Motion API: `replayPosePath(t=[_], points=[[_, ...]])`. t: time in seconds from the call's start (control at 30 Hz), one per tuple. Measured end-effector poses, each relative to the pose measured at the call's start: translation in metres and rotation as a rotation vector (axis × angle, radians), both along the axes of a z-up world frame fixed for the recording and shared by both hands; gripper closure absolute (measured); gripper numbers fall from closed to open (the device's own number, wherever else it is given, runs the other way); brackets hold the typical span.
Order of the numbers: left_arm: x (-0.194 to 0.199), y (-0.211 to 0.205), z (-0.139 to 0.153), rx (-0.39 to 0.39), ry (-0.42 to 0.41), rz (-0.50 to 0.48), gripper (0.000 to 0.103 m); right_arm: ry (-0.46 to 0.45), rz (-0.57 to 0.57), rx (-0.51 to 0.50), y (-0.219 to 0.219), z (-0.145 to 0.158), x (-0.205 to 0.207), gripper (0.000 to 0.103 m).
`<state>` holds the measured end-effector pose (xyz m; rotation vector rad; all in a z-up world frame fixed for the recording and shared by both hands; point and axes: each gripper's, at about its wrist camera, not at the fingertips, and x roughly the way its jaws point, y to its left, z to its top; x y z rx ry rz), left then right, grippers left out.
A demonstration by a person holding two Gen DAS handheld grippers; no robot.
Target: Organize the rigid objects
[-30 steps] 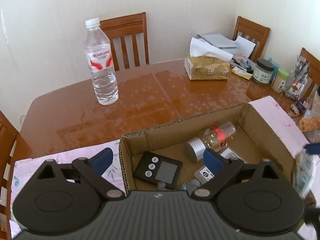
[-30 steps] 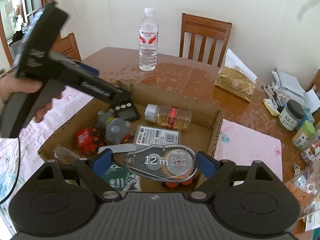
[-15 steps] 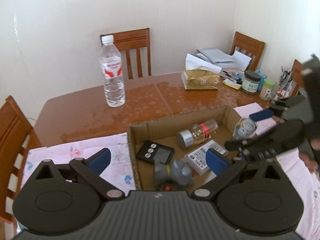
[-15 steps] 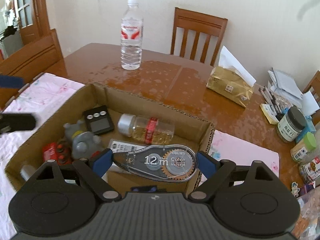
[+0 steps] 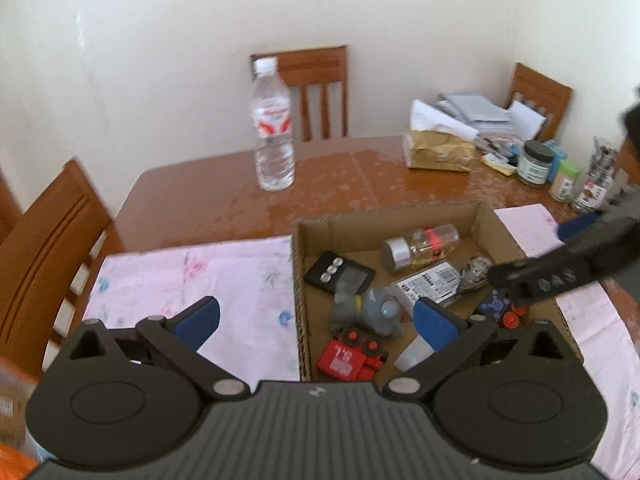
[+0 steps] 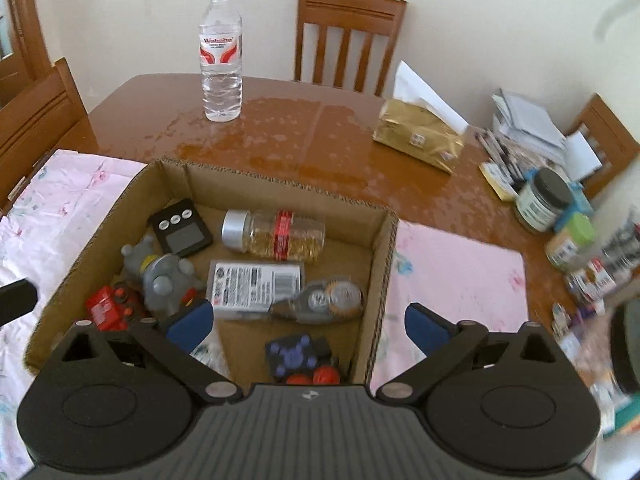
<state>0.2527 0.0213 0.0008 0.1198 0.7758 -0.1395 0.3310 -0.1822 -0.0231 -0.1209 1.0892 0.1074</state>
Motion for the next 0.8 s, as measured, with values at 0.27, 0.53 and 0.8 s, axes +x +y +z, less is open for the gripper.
replayPosePath(t=[0.27, 0.53, 0.8], points=[[-0.009, 0.0, 0.009, -0.024, 0.075, 0.018, 0.001, 0.022, -0.101, -0.025, 0.009, 0.028, -0.04, 0.0], [-0.019, 0.003, 0.016, -0.015, 0.098, 0.037, 0.001, 0.019, -0.157, -0.016, 0.012, 0.043, -0.064, 0.0], [-0.024, 0.004, 0.018, -0.017, 0.111, 0.039, 0.001, 0.014, -0.168, -0.008, 0.017, 0.047, -0.071, 0.0]])
